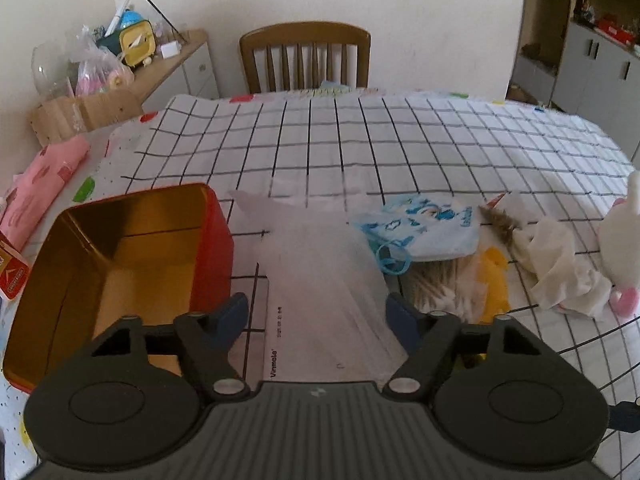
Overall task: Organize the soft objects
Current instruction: 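Grasp the white mesh bag with the left gripper while the right gripper grasps the white cloth, then carry the mesh bag and cloth over the red tin box with both grippers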
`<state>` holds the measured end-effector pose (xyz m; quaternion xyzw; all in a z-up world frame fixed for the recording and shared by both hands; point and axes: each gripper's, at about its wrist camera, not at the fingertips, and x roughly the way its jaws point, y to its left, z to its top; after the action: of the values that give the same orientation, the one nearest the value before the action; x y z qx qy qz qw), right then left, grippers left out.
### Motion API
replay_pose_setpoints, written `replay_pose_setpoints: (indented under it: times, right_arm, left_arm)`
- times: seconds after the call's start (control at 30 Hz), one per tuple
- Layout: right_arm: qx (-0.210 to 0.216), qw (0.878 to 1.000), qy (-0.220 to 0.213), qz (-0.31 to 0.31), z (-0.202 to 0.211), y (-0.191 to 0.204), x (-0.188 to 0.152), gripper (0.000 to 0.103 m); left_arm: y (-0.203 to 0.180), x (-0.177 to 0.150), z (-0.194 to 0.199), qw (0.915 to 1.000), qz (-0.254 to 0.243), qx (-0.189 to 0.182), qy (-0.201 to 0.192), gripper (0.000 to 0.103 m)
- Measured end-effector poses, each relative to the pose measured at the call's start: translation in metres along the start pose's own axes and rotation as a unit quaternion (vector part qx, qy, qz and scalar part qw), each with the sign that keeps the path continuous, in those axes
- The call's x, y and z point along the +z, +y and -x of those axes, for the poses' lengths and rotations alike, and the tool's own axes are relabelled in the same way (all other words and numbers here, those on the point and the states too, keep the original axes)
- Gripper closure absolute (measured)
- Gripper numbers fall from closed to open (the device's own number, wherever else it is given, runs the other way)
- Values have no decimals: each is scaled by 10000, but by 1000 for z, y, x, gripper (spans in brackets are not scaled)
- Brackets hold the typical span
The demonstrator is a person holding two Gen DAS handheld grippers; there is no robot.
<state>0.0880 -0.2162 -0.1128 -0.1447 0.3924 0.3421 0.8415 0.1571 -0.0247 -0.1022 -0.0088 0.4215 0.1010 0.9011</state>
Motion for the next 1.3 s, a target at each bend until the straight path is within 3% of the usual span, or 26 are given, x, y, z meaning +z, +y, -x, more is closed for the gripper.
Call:
replay_pose_setpoints:
  times: [0.13,0.33,0.4,0.6,0.8,1.3]
  right_arm:
    - [17,9999,87,97,-7,0,-1,42]
    - [45,9997,161,175,-13,0,-2,53]
    - [27,9997,156,204,-13,0,-2,56]
    - [-22,9995,153,291,-13,2,-2,71]
    - [4,9997,100,245,-9,1,-4,98]
    - [308,9932,-811,-776,54,-26,10,102]
  left_arm:
    - [-1,-2,-5,9999,36,1,96,37]
    - [-3,-2,-9,9999,50,-61,151,55]
    - [-3,-2,-11,9996,75,-150,206,67]
    - [-4,-1,-12,9992,128,-331,207,81]
    - [1,-2,-7,9980,278,-553,147,90]
    - [21,0,31,9971,408,-605,-214,96]
